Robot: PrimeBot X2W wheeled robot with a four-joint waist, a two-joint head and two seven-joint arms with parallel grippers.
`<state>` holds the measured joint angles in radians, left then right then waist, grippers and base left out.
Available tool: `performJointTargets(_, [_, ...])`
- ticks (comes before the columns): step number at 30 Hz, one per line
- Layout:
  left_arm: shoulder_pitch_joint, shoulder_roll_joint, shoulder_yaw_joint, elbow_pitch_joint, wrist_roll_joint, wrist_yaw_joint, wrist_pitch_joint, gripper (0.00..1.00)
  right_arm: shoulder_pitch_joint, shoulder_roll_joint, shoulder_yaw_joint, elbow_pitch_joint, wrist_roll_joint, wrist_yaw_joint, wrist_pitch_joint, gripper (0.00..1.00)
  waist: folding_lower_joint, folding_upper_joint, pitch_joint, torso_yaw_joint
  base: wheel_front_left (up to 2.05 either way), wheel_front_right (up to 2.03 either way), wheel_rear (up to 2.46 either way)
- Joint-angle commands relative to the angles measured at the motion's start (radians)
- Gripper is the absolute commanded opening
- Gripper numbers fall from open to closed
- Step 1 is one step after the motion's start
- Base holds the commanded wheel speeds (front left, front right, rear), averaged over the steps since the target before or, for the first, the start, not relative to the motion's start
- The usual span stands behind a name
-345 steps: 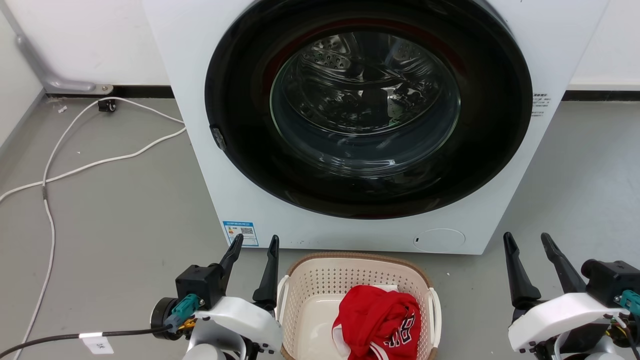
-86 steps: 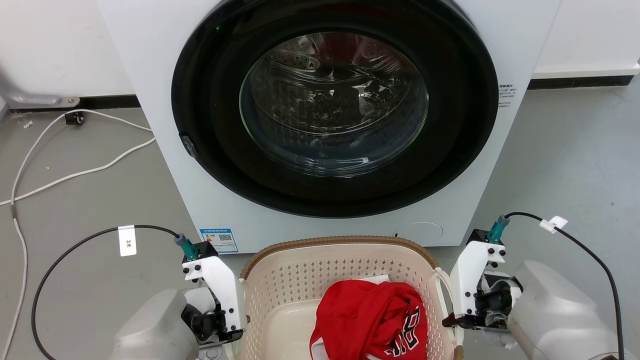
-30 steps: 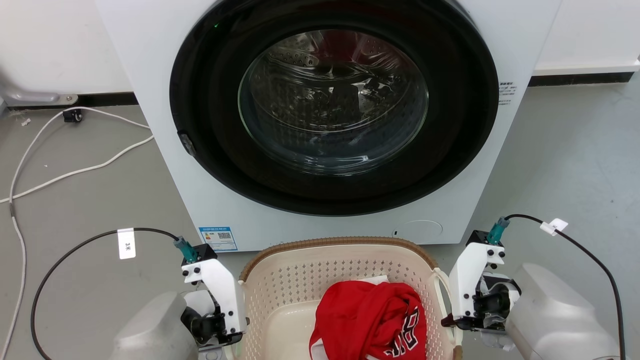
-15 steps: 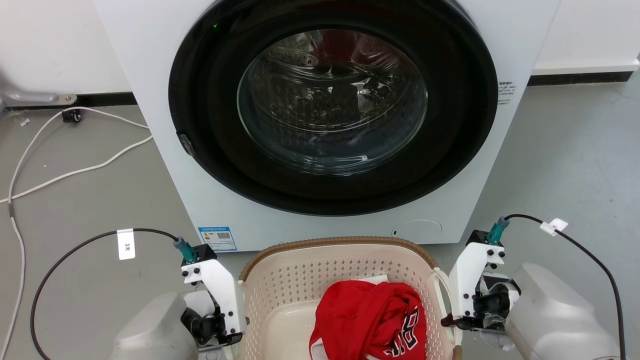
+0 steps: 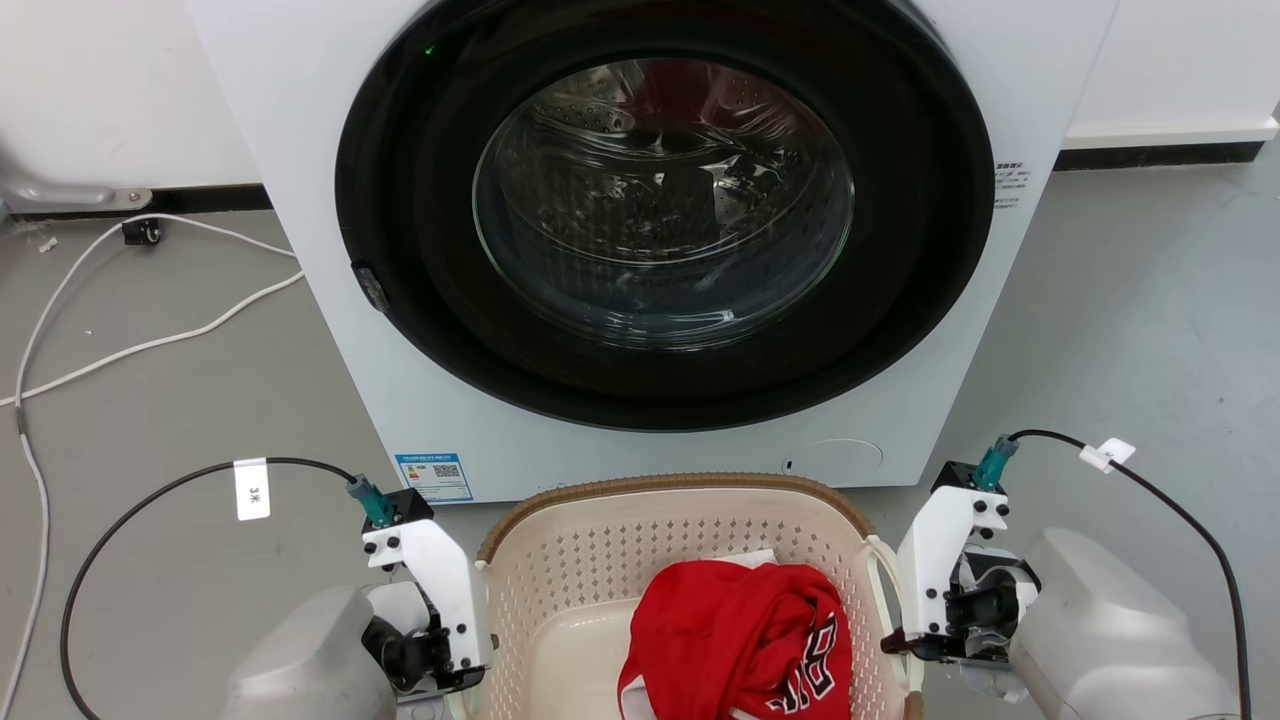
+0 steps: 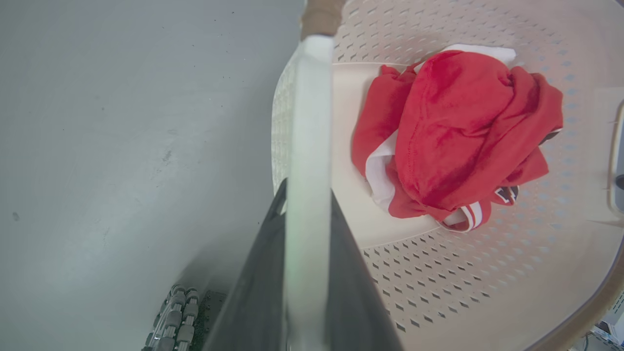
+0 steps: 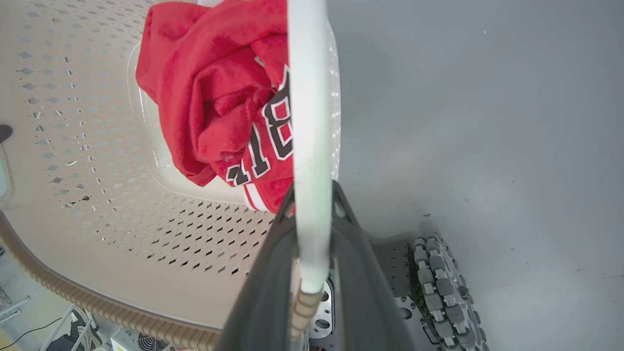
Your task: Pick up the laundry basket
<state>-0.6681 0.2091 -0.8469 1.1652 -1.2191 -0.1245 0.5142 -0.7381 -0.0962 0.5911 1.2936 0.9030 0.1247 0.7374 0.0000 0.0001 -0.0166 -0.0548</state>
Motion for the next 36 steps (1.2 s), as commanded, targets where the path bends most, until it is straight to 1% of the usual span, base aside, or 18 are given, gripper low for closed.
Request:
performJointTargets(1, [0.009,-0.016,-0.002,-0.011,-0.011,-0.011,-0.007,0.00,0.008,0.024,-0.006,-0.009,0.002,0.011,-0.005,0.00,0.0000,-0.0001,0.000,0.001,0.00,0.00,0.00])
performJointTargets(36, [0.015,-0.018,-0.025,-0.012,-0.036,-0.011,-0.021,0.00,0.017,0.023,-0.015,-0.009,-0.011,0.011,-0.019,0.00,0.0000,-0.0001,-0.004,0.003,0.00,0.00,0.00])
